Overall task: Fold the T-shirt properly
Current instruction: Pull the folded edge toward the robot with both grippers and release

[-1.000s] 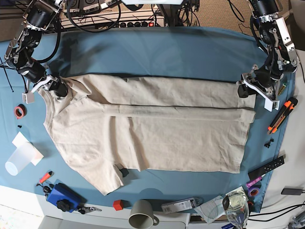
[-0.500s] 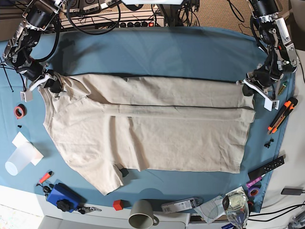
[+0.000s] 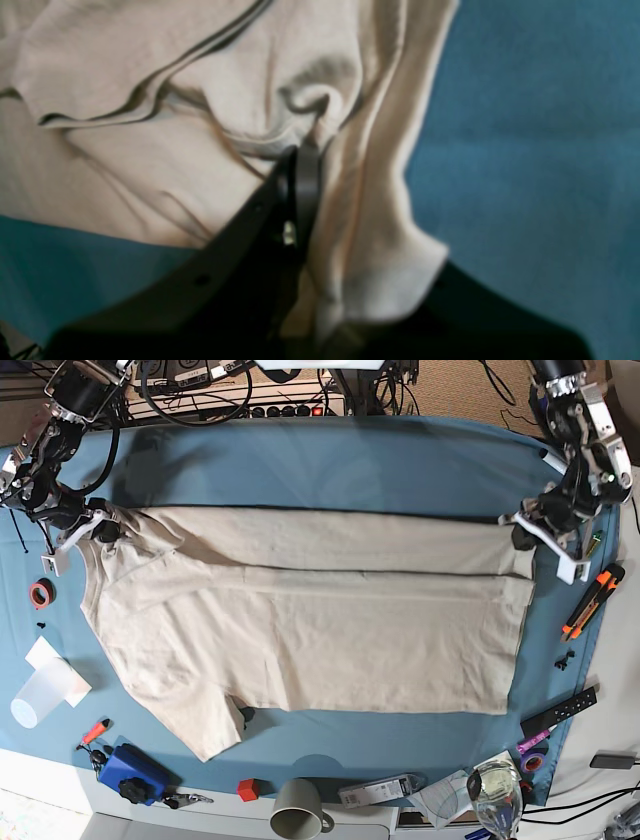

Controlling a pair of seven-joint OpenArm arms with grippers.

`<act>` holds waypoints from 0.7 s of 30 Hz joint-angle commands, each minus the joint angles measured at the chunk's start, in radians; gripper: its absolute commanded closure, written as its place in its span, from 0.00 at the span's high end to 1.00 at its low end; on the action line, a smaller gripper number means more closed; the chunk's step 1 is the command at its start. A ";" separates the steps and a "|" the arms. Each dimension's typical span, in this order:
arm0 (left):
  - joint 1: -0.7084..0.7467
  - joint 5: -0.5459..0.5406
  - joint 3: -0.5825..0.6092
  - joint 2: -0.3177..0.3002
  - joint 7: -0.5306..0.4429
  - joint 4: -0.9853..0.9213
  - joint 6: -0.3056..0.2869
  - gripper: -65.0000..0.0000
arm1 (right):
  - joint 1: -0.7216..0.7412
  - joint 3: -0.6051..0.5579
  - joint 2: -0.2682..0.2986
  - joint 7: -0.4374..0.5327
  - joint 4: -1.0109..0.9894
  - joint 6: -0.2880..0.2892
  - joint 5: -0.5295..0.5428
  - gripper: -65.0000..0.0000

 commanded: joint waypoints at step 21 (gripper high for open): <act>0.236 -0.071 -0.052 -0.021 0.026 0.141 -0.004 0.00 | -0.153 0.162 0.038 -0.062 0.021 0.010 0.085 0.00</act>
